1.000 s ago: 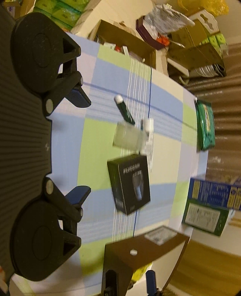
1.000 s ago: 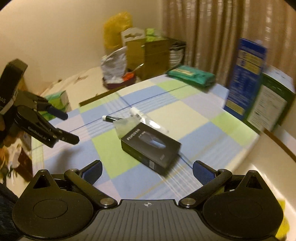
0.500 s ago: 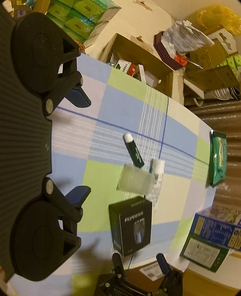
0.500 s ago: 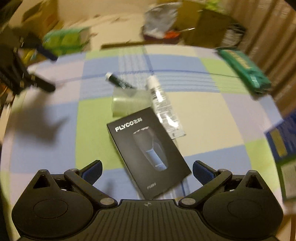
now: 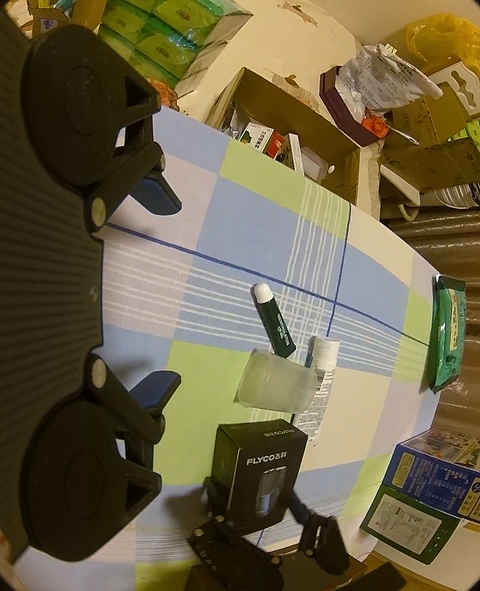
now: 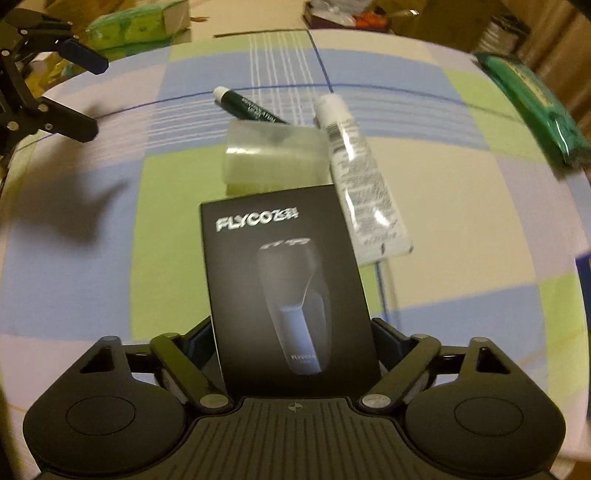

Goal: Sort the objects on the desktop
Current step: 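Grasp the black FLYCO shaver box with the right tool while the left tool grasps the clear cup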

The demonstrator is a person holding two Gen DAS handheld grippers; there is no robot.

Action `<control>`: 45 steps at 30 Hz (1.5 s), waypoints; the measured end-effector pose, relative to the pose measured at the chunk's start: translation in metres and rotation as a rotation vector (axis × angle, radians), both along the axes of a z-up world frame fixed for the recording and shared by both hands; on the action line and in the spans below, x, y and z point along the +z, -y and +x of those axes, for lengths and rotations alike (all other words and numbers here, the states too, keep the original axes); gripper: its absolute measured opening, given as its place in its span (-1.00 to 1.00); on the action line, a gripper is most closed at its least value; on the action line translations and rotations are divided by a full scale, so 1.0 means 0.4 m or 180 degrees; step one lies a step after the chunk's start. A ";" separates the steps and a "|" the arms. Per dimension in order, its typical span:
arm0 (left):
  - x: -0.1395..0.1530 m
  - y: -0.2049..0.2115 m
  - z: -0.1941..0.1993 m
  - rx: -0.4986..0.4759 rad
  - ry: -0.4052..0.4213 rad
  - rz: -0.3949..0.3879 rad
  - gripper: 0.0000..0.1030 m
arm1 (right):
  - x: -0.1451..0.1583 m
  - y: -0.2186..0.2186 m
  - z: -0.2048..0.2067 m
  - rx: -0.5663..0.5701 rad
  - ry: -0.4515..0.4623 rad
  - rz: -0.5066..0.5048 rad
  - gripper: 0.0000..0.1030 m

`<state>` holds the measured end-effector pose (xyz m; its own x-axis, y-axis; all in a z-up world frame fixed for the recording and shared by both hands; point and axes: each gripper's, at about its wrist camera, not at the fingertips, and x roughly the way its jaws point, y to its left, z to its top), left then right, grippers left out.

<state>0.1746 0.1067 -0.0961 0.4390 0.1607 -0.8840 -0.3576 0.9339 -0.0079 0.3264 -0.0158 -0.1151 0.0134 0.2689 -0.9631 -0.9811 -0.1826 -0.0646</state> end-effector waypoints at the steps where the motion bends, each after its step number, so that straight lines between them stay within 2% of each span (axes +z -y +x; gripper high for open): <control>1: -0.001 0.001 0.002 -0.0008 -0.0004 0.0000 0.73 | 0.001 0.010 -0.009 -0.0146 0.0021 -0.0008 0.58; 15: -0.015 0.045 0.024 -0.0245 -0.0030 0.0002 0.73 | 0.024 0.231 -0.117 -0.2263 -0.0029 0.0271 0.56; 20: -0.022 0.066 0.046 -0.0413 -0.0001 -0.0014 0.72 | 0.039 0.289 -0.121 -0.2822 -0.0242 0.0412 0.51; 26: -0.027 0.090 0.106 -0.0777 0.0129 0.0047 0.71 | 0.045 0.311 -0.120 -0.3069 -0.0186 0.0485 0.51; 32: -0.050 0.095 0.211 -0.1116 0.0210 0.0152 0.59 | 0.039 0.321 -0.119 -0.3243 -0.0213 0.0559 0.52; 39: -0.091 0.095 0.316 -0.1373 0.0146 0.0246 0.22 | 0.041 0.344 -0.111 -0.3421 -0.0227 0.0638 0.52; 43: -0.118 0.097 0.349 -0.1458 0.0067 0.0293 0.10 | 0.045 0.359 -0.107 -0.3500 -0.0245 0.0666 0.52; 45: -0.129 0.100 0.357 -0.1481 0.0023 0.0290 -0.08 | 0.047 0.365 -0.105 -0.3527 -0.0245 0.0673 0.52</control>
<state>0.3175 0.0667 -0.1475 0.4889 0.0220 -0.8721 0.0988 0.9919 0.0805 0.2846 -0.1617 -0.0964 0.2884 0.3032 -0.9082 -0.5980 0.7978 0.0765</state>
